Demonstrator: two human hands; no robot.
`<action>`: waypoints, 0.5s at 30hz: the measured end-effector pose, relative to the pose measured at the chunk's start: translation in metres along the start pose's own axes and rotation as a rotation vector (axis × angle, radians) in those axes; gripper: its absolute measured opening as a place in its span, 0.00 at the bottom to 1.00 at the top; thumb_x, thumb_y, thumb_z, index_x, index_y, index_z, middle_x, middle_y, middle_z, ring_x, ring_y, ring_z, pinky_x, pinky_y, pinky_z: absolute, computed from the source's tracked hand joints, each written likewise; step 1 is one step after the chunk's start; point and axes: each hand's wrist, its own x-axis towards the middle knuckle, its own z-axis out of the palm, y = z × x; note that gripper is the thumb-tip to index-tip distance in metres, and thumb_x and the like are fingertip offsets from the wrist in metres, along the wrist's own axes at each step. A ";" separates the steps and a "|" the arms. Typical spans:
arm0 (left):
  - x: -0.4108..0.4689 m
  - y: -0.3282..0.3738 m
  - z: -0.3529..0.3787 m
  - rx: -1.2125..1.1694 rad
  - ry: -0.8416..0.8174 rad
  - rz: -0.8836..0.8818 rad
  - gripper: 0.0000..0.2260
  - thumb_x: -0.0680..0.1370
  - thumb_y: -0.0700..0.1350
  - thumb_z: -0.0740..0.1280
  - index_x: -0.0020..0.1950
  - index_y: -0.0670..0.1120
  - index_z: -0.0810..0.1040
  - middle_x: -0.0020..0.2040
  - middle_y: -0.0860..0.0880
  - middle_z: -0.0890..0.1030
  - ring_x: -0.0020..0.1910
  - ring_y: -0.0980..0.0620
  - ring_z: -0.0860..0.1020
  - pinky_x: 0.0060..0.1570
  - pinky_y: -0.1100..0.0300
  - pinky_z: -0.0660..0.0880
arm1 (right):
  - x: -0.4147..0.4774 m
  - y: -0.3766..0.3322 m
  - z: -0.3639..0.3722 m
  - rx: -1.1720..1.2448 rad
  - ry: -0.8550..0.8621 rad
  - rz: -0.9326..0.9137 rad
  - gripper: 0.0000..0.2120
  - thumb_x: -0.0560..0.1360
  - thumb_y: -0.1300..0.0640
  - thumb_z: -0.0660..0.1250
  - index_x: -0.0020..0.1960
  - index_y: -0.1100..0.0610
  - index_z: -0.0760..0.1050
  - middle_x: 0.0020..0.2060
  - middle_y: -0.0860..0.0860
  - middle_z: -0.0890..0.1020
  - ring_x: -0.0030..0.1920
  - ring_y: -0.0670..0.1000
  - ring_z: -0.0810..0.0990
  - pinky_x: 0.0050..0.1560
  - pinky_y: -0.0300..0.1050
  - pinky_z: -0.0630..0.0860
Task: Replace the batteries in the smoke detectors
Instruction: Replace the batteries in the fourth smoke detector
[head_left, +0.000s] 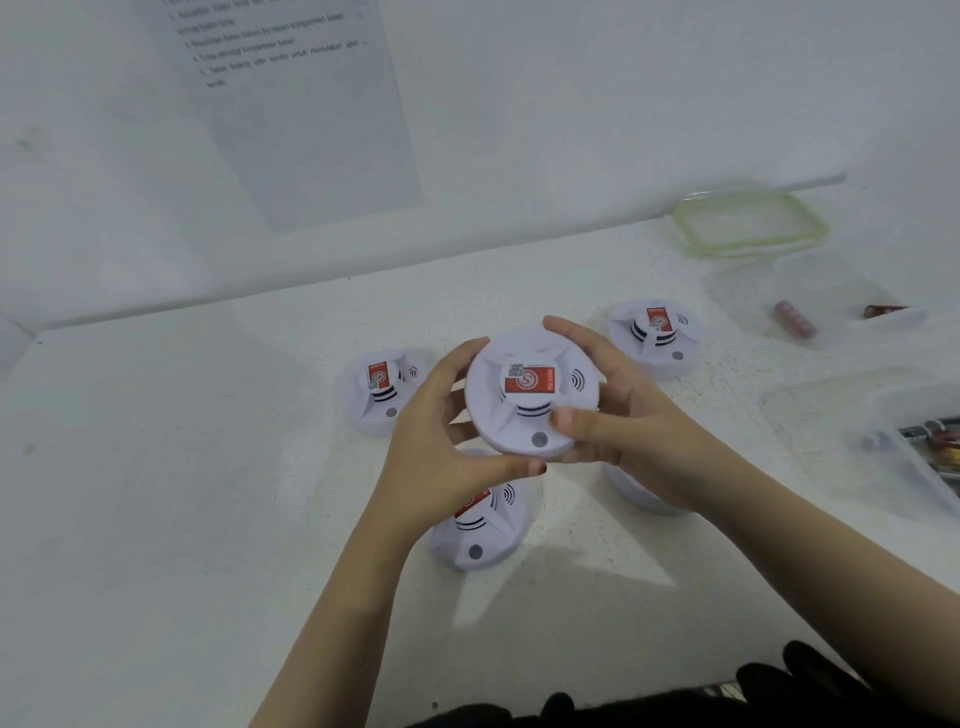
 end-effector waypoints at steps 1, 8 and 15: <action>-0.001 -0.001 0.003 -0.021 0.008 -0.003 0.41 0.59 0.36 0.82 0.68 0.53 0.70 0.60 0.57 0.79 0.58 0.57 0.79 0.51 0.57 0.81 | 0.000 0.001 0.000 -0.030 0.005 -0.012 0.35 0.69 0.65 0.69 0.71 0.44 0.61 0.61 0.48 0.79 0.59 0.53 0.79 0.49 0.49 0.80; -0.001 0.003 0.011 -0.071 0.029 0.009 0.39 0.61 0.32 0.80 0.64 0.59 0.71 0.56 0.63 0.81 0.56 0.60 0.80 0.44 0.62 0.80 | 0.000 0.004 0.000 -0.015 0.023 -0.062 0.39 0.66 0.72 0.69 0.71 0.47 0.62 0.61 0.50 0.78 0.58 0.52 0.80 0.46 0.45 0.79; 0.000 -0.001 0.012 -0.080 0.047 -0.004 0.43 0.60 0.32 0.81 0.67 0.58 0.69 0.57 0.63 0.81 0.56 0.61 0.80 0.43 0.66 0.79 | 0.000 0.003 -0.002 -0.047 0.033 -0.058 0.39 0.66 0.70 0.70 0.71 0.46 0.62 0.61 0.50 0.78 0.59 0.55 0.79 0.52 0.54 0.80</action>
